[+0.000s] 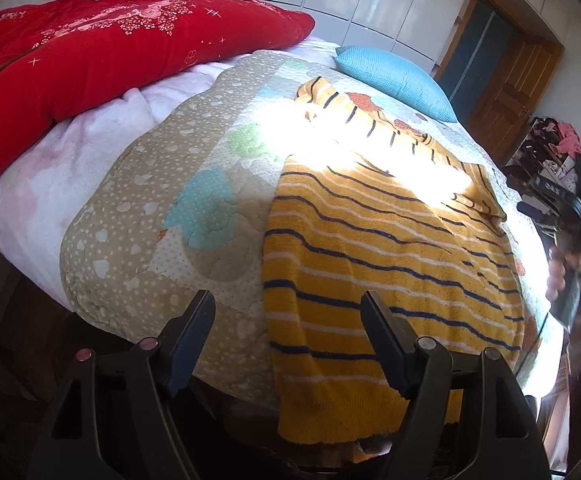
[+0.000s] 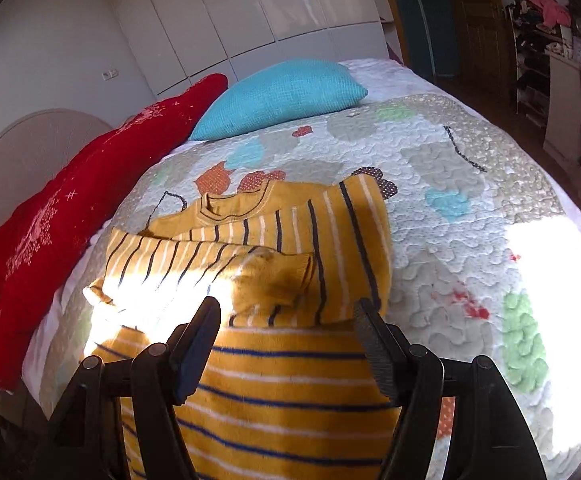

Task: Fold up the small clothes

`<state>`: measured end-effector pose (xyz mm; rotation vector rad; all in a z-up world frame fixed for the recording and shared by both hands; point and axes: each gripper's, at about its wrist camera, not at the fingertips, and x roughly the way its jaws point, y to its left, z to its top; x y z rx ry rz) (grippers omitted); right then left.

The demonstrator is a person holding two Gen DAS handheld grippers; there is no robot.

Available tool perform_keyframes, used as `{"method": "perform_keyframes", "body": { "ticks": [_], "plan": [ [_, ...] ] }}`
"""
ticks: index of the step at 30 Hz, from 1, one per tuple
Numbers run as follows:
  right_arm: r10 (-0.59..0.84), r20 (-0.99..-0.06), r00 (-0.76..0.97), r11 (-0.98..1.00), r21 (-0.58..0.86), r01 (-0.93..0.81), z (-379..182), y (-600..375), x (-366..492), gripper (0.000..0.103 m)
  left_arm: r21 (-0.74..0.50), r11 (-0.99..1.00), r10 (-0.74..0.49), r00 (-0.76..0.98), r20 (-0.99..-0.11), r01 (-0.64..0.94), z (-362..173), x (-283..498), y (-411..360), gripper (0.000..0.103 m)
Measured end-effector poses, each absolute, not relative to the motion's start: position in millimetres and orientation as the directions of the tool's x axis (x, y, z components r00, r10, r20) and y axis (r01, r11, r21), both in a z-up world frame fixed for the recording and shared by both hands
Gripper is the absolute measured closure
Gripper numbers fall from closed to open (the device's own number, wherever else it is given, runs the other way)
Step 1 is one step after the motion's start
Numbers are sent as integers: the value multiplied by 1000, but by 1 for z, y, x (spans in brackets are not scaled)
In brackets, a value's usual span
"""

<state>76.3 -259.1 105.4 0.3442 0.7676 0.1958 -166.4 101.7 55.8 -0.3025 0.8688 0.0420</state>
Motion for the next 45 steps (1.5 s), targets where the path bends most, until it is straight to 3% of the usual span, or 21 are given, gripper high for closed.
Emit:
{"method": "perform_keyframes", "body": {
  "ticks": [6,8,9,10,13,17,18,20,21,22,23,32,38,40,42,44,45],
  "plan": [
    [347,-730,589,877,475,71,59,-252,148,32,-263,949,-91,646,-758,-176,52,-172,116,29],
    [377,-714,590,856,511,72,55,-246,150,58,-271,944,-90,645,-759,-187,50,-174,121,29],
    [415,-702,579,840,540,52,56,-242,151,83,-275,942,-90,644,-759,-193,49,-175,124,29],
    [447,-690,570,827,561,31,60,-239,150,95,-279,940,-90,643,-760,-199,48,-175,127,29],
    [481,-617,623,802,597,-28,93,-240,137,97,-288,933,-87,639,-764,-217,44,-176,134,29],
    [466,-529,709,785,617,-55,143,-256,115,98,-294,926,-81,637,-767,-237,43,-176,139,29],
    [422,-542,727,814,579,-41,152,-257,112,97,-295,925,-80,636,-767,-239,43,-176,139,29],
    [217,-614,759,928,371,35,163,-250,107,95,-296,925,-83,633,-770,-238,42,-175,139,29],
    [120,-639,760,960,269,74,163,-247,106,83,-295,925,-84,631,-772,-238,42,-174,138,29],
    [88,-659,747,972,222,81,159,-245,108,56,-294,926,-83,630,-772,-239,42,-174,138,29],
    [99,-671,735,972,222,72,154,-247,109,48,-293,926,-83,629,-773,-239,41,-173,137,29],
    [220,-731,646,947,320,40,99,-247,100,46,-279,931,-76,620,-781,-238,39,-171,135,29],
    [290,-760,582,945,325,-48,91,-260,48,46,-285,928,-82,614,-785,-241,39,-173,143,29],
    [186,-784,593,981,177,-73,101,-277,24,45,-292,926,-88,616,-783,-238,39,-174,146,29],
    [-37,-777,628,994,-96,-60,112,-296,-1,37,-305,924,-102,618,-779,-232,39,-175,147,29],
    [-294,-708,643,925,-380,4,116,-315,-28,35,-323,920,-127,613,-779,-220,36,-174,144,29],
    [-365,-679,637,892,-452,30,117,-326,-40,34,-333,918,-142,608,-781,-213,34,-173,142,29]
  ]
}}
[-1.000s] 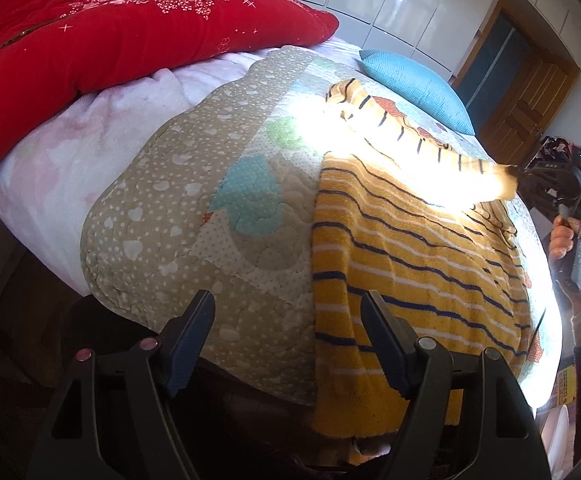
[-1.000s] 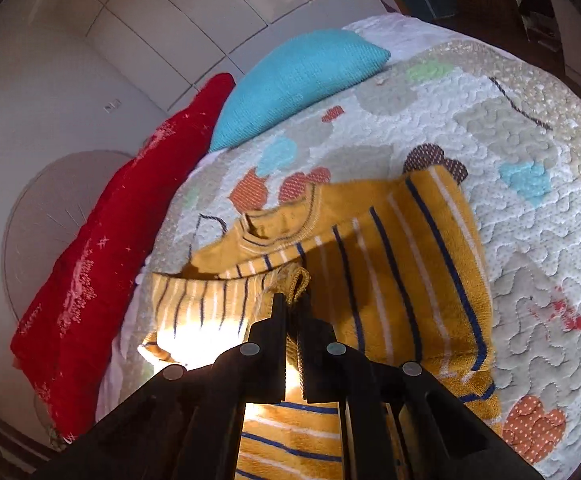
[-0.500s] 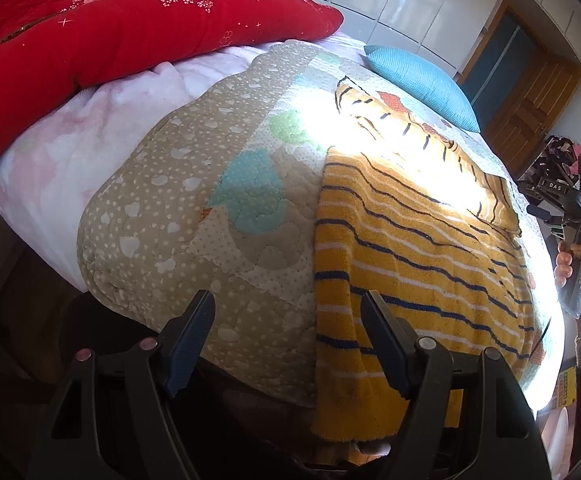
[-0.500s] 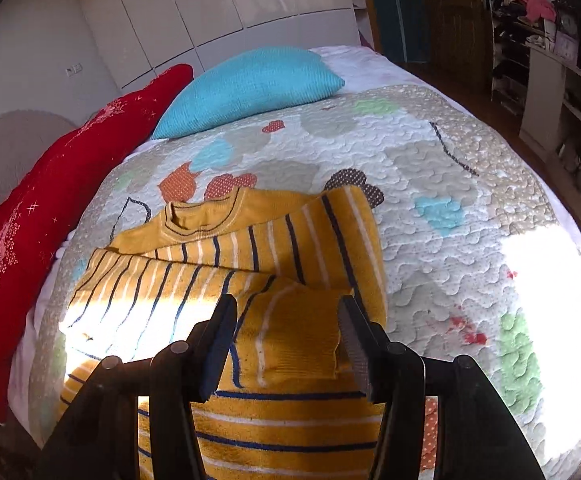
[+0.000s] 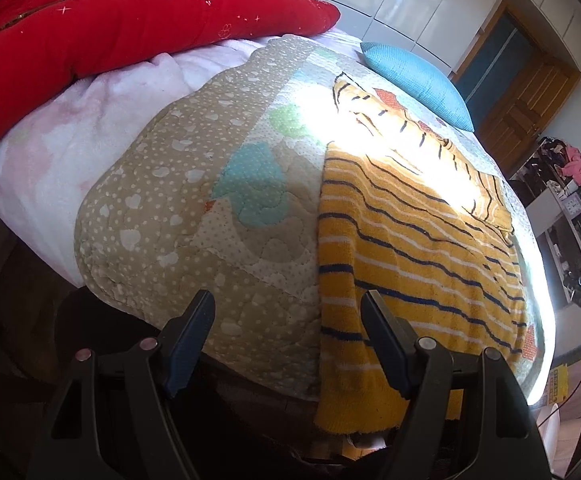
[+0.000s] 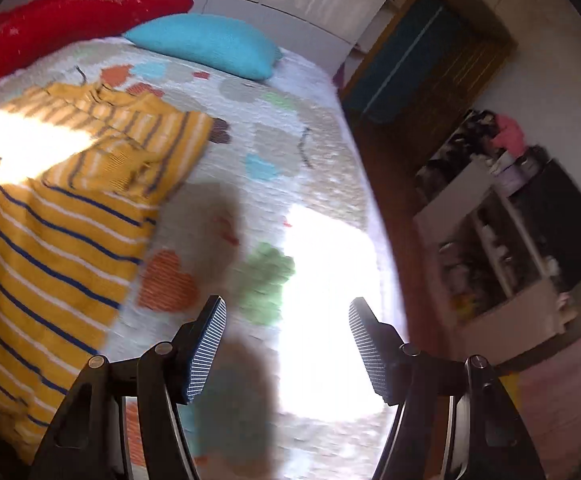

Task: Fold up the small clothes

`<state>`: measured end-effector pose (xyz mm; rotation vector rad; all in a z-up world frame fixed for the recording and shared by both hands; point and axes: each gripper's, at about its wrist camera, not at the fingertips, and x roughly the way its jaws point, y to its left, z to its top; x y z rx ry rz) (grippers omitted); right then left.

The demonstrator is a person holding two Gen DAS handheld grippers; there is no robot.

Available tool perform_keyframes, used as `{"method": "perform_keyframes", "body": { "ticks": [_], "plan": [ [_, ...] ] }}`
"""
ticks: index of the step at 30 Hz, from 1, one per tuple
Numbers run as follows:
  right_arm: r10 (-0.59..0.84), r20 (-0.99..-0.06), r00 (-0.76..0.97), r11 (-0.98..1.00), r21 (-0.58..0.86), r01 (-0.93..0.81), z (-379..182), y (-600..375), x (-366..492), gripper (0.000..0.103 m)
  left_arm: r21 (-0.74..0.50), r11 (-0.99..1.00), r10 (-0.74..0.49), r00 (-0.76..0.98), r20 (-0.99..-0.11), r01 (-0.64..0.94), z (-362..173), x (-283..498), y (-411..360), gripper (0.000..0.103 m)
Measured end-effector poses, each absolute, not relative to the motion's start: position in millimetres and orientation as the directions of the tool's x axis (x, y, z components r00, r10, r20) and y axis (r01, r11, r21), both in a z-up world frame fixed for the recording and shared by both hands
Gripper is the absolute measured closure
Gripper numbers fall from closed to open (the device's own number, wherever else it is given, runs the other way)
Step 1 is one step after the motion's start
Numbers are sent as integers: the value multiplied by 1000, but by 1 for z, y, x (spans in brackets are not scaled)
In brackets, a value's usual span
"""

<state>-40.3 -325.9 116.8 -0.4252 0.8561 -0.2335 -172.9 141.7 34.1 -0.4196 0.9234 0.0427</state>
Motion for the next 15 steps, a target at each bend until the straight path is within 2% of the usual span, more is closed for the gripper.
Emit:
{"method": "perform_keyframes", "body": {
  "ticks": [2,5,7,9,15],
  "plan": [
    [-334,-703,628,909,-417,18,117,-343,-66,34,-353,915,-176,592,-786,-197,27,-170,134,29],
    [-45,-794,606,995,-90,-43,109,-350,-100,33,-381,909,-228,561,-796,-171,15,-169,119,29],
    [173,-807,564,985,144,-96,90,-339,-114,33,-392,906,-252,544,-800,-157,8,-169,109,29],
    [312,-801,512,949,282,-138,67,-318,-121,33,-399,906,-271,524,-807,-146,-1,-168,101,29],
    [430,-811,397,903,380,-201,16,-254,-135,33,-409,905,-312,476,-822,-113,-19,-165,80,29]
  ]
}}
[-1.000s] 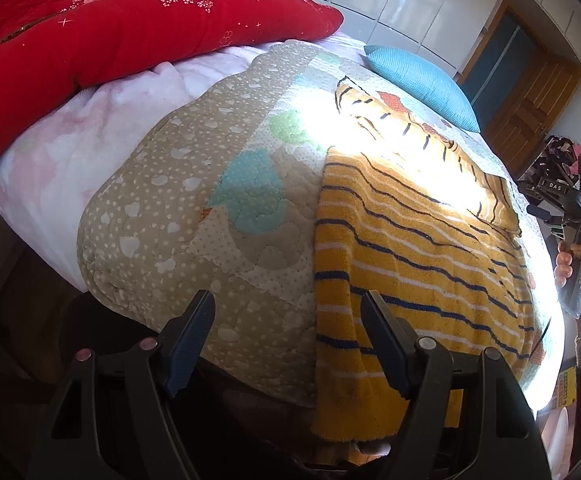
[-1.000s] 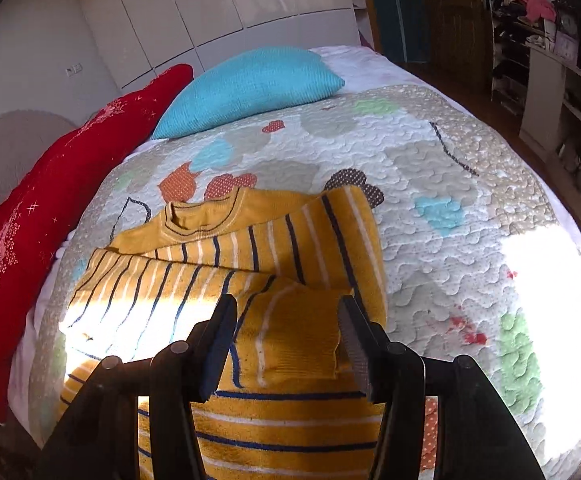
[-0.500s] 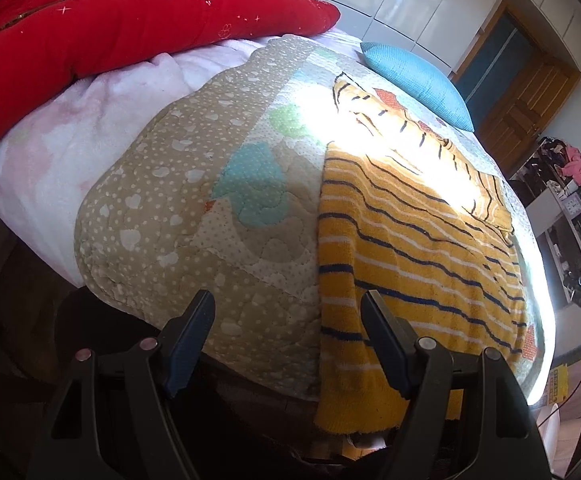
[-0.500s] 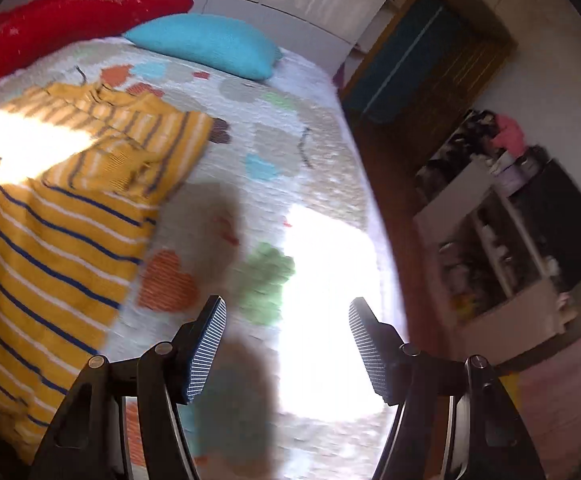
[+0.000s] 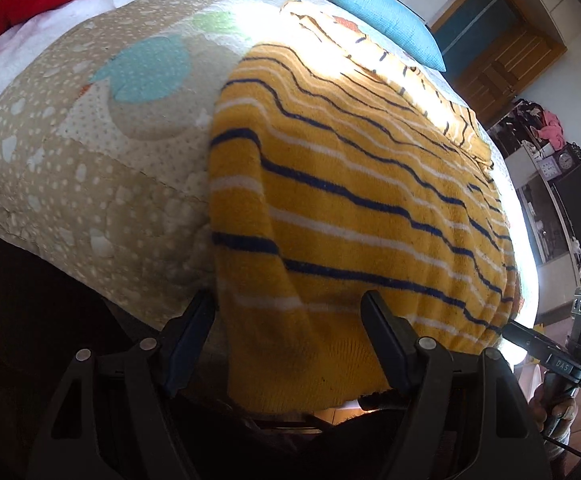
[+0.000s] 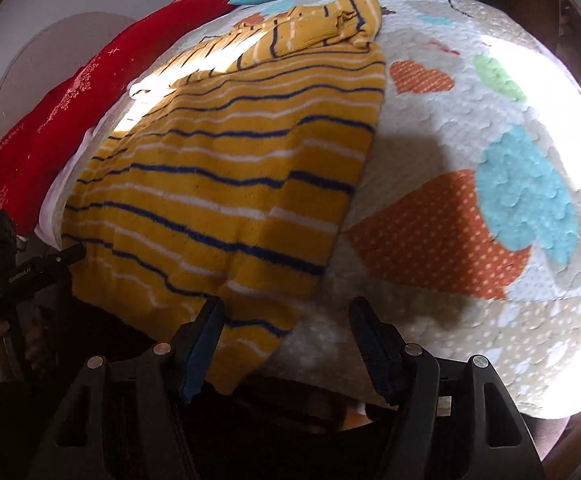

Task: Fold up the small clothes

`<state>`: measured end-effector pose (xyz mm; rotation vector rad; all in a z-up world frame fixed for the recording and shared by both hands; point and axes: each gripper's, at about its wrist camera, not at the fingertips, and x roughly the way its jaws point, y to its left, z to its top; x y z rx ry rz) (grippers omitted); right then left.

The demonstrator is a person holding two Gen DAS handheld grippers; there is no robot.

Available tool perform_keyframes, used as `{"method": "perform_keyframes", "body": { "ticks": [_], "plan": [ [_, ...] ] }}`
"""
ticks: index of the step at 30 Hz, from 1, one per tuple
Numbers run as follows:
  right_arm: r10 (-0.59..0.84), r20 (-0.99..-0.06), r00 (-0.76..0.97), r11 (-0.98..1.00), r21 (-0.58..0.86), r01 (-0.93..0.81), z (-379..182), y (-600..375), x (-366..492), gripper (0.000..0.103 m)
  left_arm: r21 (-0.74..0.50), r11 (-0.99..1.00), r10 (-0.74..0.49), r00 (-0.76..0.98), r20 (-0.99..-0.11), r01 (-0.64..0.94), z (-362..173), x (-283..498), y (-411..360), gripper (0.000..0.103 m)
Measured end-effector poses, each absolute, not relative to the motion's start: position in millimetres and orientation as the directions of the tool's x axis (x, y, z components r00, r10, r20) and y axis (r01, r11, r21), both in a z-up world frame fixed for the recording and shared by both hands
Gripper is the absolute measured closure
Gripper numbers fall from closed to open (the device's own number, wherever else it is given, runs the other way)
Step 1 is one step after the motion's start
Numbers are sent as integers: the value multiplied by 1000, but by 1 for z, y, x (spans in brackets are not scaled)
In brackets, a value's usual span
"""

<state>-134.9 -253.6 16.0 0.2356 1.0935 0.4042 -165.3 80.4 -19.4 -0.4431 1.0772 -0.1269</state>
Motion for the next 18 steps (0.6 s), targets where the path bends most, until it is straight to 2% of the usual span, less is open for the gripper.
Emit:
{"method": "perform_keyframes", "body": {
  "ticks": [4,5,6,7,8,9,10,11,13,18],
  "plan": [
    [483,-800,355,876,449,-179,-3,-238,-140,33,-409,905,-313,471,-825,-115,-23,-165,77,30],
    [488,-801,347,872,456,-175,-7,-233,-140,33,-408,904,-308,473,-826,-125,-23,-165,79,44],
    [486,-804,344,874,456,-169,-11,-228,-139,32,-412,902,-310,470,-826,-129,-23,-166,81,64],
    [484,-803,346,875,455,-168,-13,-225,-139,31,-421,897,-318,466,-825,-133,-23,-167,83,71],
    [487,-799,353,873,456,-171,-14,-222,-140,33,-432,891,-326,468,-821,-137,-22,-168,86,82],
    [496,-791,358,868,464,-176,-13,-221,-140,49,-451,883,-344,472,-812,-132,-21,-171,87,94],
    [517,-779,354,855,484,-184,-12,-221,-140,77,-462,878,-354,476,-805,-127,-18,-173,88,94],
    [540,-766,350,841,507,-190,-10,-221,-140,82,-457,881,-349,484,-802,-122,-14,-176,88,94],
    [560,-742,369,827,526,-198,-2,-224,-143,89,-445,890,-341,503,-794,-97,-2,-182,86,94],
    [615,-661,430,786,559,-264,44,-226,-153,90,-459,887,-352,580,-735,-43,44,-189,88,95]
  ]
}}
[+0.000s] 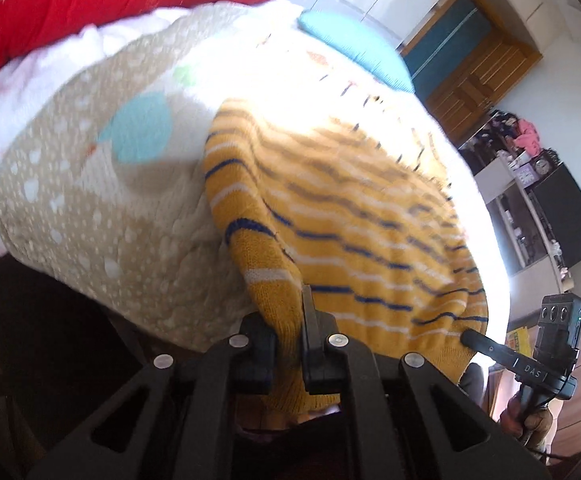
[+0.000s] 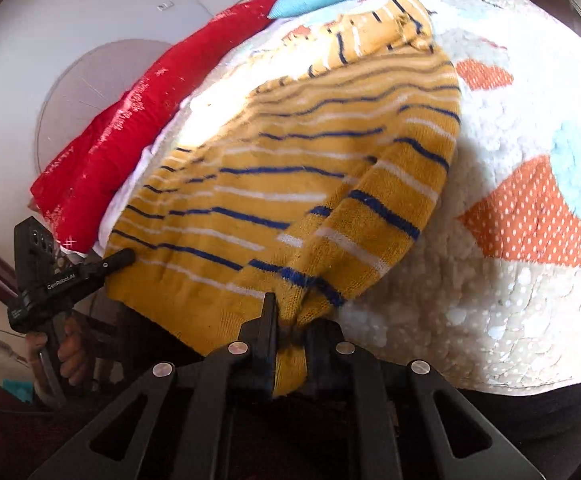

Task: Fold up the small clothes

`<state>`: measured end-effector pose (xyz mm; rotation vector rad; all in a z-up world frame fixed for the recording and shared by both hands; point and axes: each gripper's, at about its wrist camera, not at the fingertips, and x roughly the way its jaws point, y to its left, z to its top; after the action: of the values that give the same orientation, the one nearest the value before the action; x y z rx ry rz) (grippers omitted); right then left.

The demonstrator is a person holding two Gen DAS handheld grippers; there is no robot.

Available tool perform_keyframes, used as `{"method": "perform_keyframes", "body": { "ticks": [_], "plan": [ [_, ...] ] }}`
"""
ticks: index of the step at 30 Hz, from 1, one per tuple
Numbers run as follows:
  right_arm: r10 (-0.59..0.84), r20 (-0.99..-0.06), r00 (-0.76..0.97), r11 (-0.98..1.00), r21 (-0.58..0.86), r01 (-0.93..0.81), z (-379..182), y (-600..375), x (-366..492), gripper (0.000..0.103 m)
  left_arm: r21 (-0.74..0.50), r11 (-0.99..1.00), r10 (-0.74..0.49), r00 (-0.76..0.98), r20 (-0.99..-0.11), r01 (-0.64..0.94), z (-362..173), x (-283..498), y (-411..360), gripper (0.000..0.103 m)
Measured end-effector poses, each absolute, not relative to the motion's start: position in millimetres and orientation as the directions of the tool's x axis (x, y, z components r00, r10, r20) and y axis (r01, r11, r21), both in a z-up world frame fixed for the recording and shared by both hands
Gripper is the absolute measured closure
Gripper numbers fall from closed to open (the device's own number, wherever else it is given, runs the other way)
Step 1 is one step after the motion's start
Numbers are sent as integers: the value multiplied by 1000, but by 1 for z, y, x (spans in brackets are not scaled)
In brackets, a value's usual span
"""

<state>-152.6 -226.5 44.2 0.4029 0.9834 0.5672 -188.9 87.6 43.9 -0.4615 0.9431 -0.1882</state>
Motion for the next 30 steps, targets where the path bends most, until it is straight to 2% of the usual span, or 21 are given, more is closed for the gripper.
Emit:
{"method": "perform_keyframes", "body": {
  "ticks": [4,8,13,20,26,29,30],
  "plan": [
    [661,-563,496,743,584,-328,90,-237,-142,90,-464,886,-357,647,-673,7,84,-172,90,95],
    [661,-497,562,734,583,-347,120,-250,-100,91,-446,895,-333,702,-630,23,114,-120,90,95],
    [632,-461,623,737,608,-297,138,-256,-13,92,-415,910,-281,705,-651,-20,123,-20,82,94],
    [600,-494,629,710,692,-134,108,-270,113,93,-383,916,-232,623,-747,-117,91,101,68,95],
    [658,-463,594,575,818,1,58,-293,184,91,-440,881,-288,543,-789,-172,55,169,76,93],
    [664,-449,598,526,849,53,41,-303,201,84,-498,845,-343,521,-782,-192,44,188,83,88],
    [657,-446,608,517,853,67,38,-306,204,77,-516,835,-361,519,-775,-190,41,193,85,84]
  ]
}}
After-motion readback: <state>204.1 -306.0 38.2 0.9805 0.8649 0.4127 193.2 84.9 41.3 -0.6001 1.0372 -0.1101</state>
